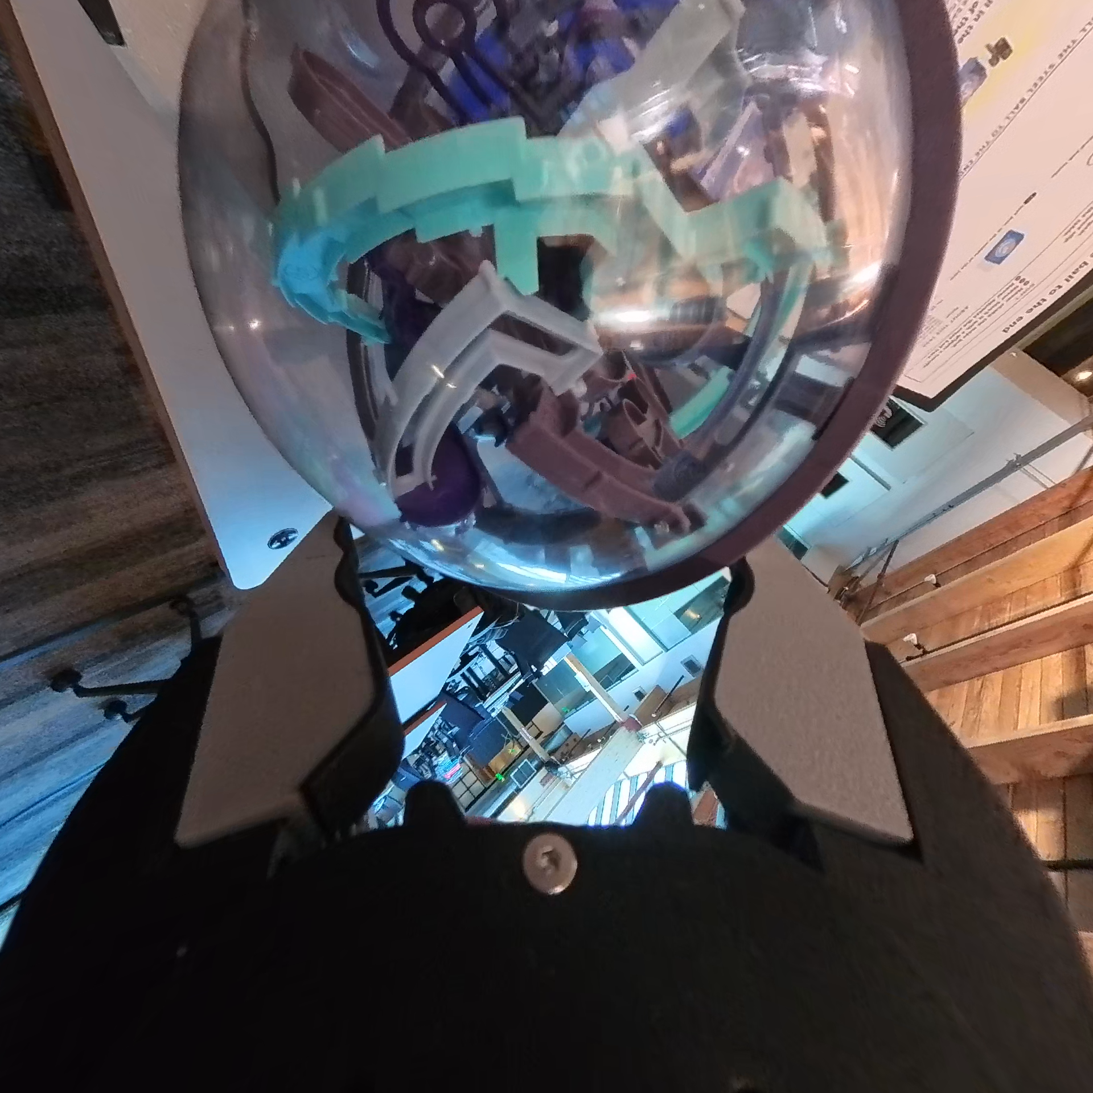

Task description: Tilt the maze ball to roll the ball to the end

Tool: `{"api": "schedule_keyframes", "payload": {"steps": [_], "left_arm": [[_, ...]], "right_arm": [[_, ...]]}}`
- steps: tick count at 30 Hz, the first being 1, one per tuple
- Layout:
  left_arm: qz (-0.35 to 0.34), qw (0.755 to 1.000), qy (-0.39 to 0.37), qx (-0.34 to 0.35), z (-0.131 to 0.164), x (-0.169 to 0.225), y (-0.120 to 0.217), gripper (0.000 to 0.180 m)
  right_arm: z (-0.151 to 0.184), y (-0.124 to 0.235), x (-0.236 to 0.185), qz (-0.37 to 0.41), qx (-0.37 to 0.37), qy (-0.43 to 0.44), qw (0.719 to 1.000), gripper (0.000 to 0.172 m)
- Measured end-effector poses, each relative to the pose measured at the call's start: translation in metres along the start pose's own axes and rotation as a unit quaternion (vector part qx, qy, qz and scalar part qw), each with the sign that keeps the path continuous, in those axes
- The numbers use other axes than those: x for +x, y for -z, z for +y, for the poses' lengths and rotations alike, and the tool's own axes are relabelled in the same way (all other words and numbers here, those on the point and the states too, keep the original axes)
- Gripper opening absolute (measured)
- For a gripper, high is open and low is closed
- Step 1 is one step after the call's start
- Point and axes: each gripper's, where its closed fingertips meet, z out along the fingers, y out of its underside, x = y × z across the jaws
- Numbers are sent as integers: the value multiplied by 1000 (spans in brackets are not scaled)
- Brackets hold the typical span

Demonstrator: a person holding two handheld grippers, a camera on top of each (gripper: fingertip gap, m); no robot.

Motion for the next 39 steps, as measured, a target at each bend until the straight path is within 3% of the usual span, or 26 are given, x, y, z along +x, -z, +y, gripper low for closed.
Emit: {"api": "schedule_keyframes", "payload": {"steps": [39], "left_arm": [[25,999,28,-14,18,16,11,105]], "right_arm": [[-8,-12,-22,-55,35,-12,998,122]]}}
